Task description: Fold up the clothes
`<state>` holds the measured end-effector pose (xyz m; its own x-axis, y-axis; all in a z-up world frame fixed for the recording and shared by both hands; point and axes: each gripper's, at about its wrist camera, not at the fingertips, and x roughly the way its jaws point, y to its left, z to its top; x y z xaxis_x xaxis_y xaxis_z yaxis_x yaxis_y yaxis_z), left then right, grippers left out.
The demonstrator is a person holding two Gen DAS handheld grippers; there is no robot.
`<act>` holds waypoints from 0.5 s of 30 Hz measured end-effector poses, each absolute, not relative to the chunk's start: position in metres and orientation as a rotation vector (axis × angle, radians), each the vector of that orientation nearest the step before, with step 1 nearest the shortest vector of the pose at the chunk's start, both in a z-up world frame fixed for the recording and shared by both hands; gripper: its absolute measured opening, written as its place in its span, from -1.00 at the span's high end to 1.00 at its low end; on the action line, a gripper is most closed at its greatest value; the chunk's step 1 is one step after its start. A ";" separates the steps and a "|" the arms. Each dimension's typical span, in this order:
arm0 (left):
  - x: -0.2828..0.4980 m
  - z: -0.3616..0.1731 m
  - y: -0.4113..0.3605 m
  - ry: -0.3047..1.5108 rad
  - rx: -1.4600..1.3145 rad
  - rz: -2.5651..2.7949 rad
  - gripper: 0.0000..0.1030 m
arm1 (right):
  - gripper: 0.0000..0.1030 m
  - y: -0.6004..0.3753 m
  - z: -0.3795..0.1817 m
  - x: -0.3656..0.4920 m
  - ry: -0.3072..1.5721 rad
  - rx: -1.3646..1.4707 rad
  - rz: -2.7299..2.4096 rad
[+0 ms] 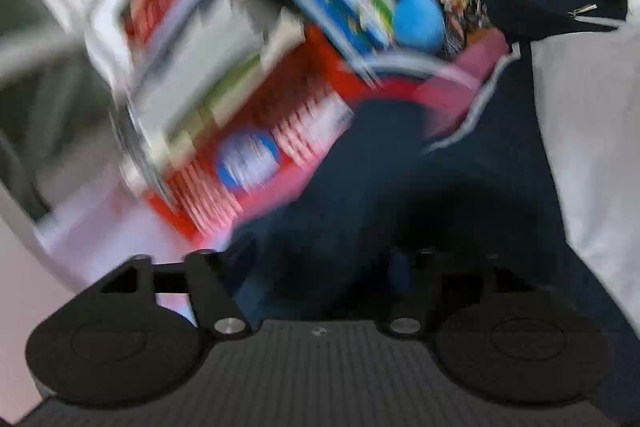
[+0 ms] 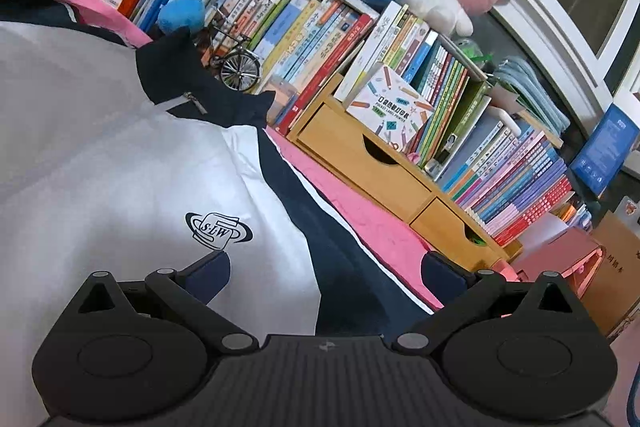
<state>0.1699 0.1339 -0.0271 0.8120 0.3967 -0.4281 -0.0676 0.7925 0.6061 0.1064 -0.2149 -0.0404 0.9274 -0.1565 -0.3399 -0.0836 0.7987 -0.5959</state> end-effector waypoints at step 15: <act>0.199 -0.001 0.074 0.509 0.521 0.099 -1.00 | -1.00 -0.218 -0.045 0.107 0.406 -0.626 -0.038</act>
